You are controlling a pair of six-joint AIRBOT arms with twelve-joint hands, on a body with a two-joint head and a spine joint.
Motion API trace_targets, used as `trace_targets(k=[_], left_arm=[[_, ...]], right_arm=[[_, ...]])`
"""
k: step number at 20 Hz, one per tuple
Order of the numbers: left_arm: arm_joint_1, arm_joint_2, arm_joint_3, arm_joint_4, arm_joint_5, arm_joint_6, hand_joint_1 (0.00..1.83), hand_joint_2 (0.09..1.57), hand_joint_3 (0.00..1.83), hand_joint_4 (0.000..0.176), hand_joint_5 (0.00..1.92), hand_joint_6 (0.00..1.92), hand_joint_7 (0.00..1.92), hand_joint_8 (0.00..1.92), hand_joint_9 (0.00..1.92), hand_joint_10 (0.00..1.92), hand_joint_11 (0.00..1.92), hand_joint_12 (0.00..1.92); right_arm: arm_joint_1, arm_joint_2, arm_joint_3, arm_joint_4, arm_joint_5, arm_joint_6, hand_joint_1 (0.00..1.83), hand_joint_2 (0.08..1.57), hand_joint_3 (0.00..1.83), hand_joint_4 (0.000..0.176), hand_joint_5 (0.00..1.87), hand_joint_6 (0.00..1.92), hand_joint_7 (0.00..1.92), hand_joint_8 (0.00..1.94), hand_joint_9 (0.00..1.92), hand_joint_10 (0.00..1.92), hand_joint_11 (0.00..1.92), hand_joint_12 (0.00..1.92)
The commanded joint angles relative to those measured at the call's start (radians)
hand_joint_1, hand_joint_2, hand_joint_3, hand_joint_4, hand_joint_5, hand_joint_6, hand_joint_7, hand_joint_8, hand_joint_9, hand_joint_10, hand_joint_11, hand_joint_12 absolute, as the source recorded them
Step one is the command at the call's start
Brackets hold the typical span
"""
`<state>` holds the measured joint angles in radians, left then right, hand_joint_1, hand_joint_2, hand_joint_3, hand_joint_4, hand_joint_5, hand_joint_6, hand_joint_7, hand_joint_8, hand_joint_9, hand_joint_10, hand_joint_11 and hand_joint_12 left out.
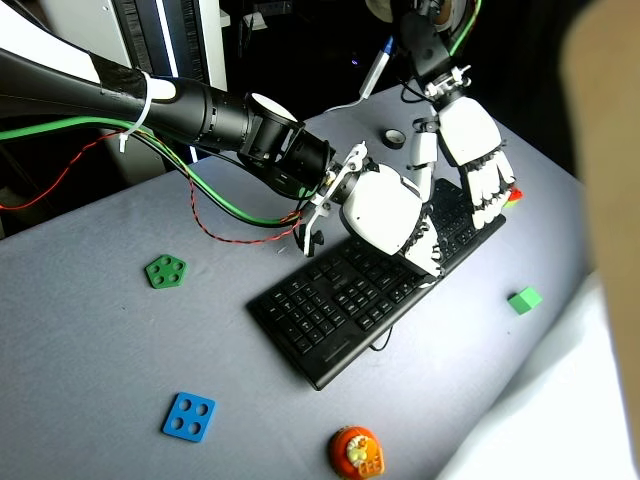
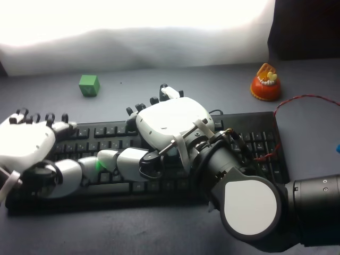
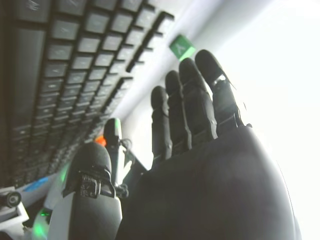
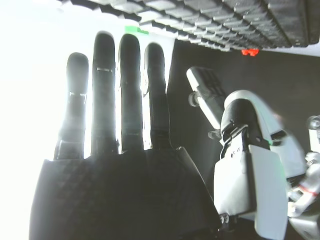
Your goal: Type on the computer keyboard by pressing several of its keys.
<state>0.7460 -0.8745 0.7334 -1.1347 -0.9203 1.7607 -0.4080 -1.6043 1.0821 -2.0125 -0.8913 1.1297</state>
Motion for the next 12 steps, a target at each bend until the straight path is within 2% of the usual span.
trace_targets(k=[1, 3, 7, 12], left_arm=[[0.003, 0.008, 0.0, 0.051, -0.092, -0.007, 0.08, 1.26, 0.0, 0.035, 0.29, 0.01, 0.29, 0.0, 0.28, 0.0, 0.0, 0.73], [0.034, -0.001, -0.005, 0.051, -0.109, -0.025, 0.08, 1.26, 0.0, 0.041, 0.28, 0.0, 0.3, 0.01, 0.3, 0.01, 0.0, 0.75], [0.067, -0.03, 0.005, 0.051, -0.146, -0.065, 0.08, 1.26, 0.0, 0.037, 0.27, 0.0, 0.29, 0.0, 0.29, 0.0, 0.0, 0.81], [0.072, -0.056, 0.015, 0.051, -0.146, -0.082, 0.05, 1.26, 0.0, 0.045, 0.29, 0.01, 0.3, 0.0, 0.31, 0.01, 0.0, 0.82]], right_arm=[[0.005, 0.0, -0.003, -0.078, -0.054, 0.011, 0.04, 1.12, 0.0, 0.0, 0.58, 0.05, 0.64, 0.0, 0.49, 0.19, 0.0, 1.4], [0.005, 0.0, -0.008, -0.078, -0.062, 0.013, 0.04, 1.11, 0.0, 0.0, 0.6, 0.06, 0.64, 0.0, 0.49, 0.19, 0.0, 1.4], [0.002, 0.004, -0.025, -0.077, -0.067, 0.011, 0.01, 1.12, 0.0, 0.0, 0.61, 0.05, 0.63, 0.0, 0.48, 0.18, 0.0, 1.36], [0.007, 0.029, -0.084, 0.008, -0.095, -0.021, 0.05, 1.11, 0.0, 0.0, 0.68, 0.06, 0.66, 0.01, 0.52, 0.16, 0.0, 1.37]])
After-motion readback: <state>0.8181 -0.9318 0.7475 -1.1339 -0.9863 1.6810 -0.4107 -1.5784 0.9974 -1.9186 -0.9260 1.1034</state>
